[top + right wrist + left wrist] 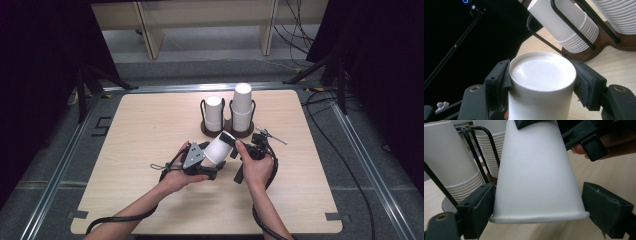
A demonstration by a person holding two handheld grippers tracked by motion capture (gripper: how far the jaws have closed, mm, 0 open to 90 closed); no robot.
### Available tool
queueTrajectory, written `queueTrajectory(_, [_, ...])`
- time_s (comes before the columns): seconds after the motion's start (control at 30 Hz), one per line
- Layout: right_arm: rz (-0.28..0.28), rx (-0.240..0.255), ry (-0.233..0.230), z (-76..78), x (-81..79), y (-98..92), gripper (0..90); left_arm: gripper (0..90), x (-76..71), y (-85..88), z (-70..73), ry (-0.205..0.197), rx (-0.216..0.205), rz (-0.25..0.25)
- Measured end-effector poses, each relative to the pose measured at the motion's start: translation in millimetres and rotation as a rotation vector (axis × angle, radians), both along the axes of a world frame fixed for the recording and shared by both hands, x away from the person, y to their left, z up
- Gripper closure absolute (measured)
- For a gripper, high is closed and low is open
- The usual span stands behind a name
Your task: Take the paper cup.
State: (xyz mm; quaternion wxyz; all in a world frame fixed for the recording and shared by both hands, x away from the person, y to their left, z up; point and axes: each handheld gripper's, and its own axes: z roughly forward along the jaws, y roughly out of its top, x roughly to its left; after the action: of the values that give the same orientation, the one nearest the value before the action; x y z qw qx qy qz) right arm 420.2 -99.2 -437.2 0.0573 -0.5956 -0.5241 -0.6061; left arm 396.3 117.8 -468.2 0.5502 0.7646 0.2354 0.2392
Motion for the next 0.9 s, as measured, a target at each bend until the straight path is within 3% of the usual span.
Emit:
queueTrajectory(0.03, [-0.002,0.012,0.012,0.6,-0.5,0.5,35.2,14.6,0.0,0.2,0.1,0.001,0.0,0.002])
queueTrajectory(0.13, [-0.002,-0.004,-0.006,-1.2,0.2,-0.4,34.9,17.8,0.0,0.4,0.1,-0.006,-0.002,0.0])
queueTrajectory(0.47, [0.014,0.031,-0.043,-4.6,0.7,-1.2,32.5,28.2,-2.4,4.6,3.9,-0.021,0.02,-0.002])
queueTrajectory(0.5, [0.023,0.06,-0.016,-3.1,-0.9,-0.7,32.0,28.7,-2.2,4.8,3.9,-0.019,0.017,-0.003])
queueTrajectory(0.63, [0.031,0.067,-0.021,-4.5,0.5,-0.4,30.7,29.7,-1.3,6.1,4.3,-0.01,0.011,-0.006])
queueTrajectory(0.73, [0.042,0.061,-0.041,-6.0,1.5,-0.6,29.8,30.6,-1.0,7.1,4.8,-0.008,0.006,-0.006])
queueTrajectory(0.8, [0.036,0.022,-0.075,-7.5,3.4,-1.8,29.7,31.0,-0.9,7.2,4.8,-0.005,-0.001,-0.005])
queueTrajectory(0.83, [0.046,0.061,-0.053,-5.6,1.9,-0.7,29.7,31.2,-0.4,7.1,4.4,-0.006,-0.012,-0.01])
queueTrajectory(0.87, [0.047,0.054,-0.045,-4.5,1.6,-0.7,29.7,31.5,-0.5,7.7,4.8,-0.003,-0.008,-0.009])
queueTrajectory(0.9, [0.034,0.014,-0.081,-6.7,3.7,-1.8,29.6,31.7,-0.8,8.5,5.6,0.002,0.001,-0.009])
